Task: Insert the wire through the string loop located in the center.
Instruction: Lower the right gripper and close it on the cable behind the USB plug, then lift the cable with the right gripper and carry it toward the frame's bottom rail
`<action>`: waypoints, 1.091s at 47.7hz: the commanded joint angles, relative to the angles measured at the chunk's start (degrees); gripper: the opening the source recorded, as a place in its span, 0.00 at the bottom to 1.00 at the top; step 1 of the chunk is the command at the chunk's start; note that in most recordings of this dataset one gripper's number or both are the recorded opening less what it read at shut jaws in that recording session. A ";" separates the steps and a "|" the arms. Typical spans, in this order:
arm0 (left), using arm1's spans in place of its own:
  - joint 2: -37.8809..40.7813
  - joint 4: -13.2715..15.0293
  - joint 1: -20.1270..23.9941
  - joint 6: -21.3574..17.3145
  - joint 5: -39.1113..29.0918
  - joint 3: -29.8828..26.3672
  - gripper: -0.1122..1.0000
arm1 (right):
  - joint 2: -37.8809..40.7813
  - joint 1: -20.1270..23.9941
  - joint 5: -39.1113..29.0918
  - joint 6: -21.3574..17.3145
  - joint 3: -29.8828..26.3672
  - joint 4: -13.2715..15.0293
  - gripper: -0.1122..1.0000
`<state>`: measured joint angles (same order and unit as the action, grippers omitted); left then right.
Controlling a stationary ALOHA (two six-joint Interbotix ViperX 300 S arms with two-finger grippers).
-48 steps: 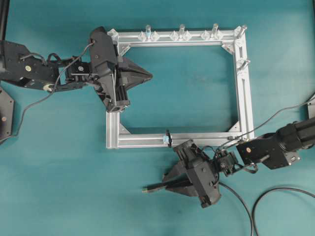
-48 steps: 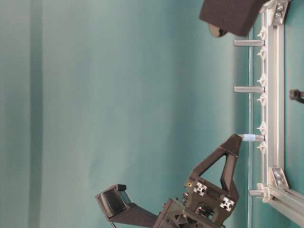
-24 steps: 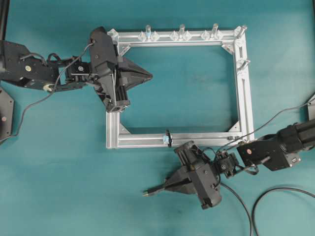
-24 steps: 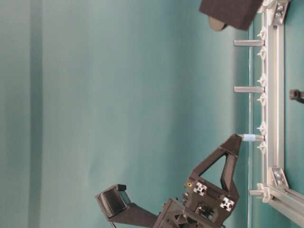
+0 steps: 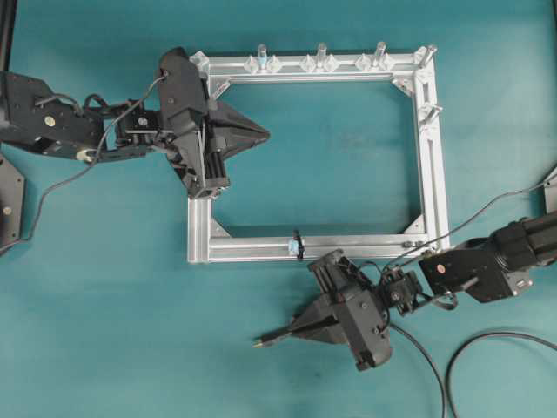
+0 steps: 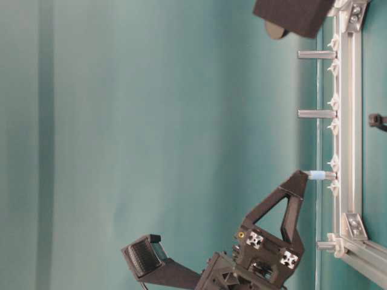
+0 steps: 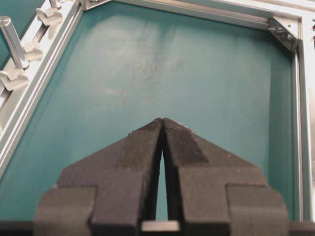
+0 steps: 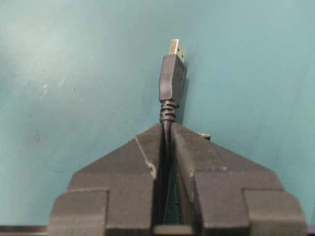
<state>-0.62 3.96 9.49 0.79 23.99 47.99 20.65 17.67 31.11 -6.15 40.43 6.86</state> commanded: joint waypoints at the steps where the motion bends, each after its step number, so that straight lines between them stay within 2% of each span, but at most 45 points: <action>1: -1.41 -0.09 -0.09 0.53 0.26 -0.79 0.10 | -3.16 0.35 -0.18 0.18 -0.35 0.09 0.16; 29: -1.41 -0.09 -0.09 0.44 0.26 -0.70 0.10 | -16.87 0.35 -11.69 0.44 1.49 1.32 0.16; 52: -1.49 -0.09 -0.09 0.44 0.26 -0.62 0.10 | -18.28 0.35 -11.69 0.44 4.22 1.32 0.16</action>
<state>-0.62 3.96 9.49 0.79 23.99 47.99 4.04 17.84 18.90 -5.71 44.82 8.09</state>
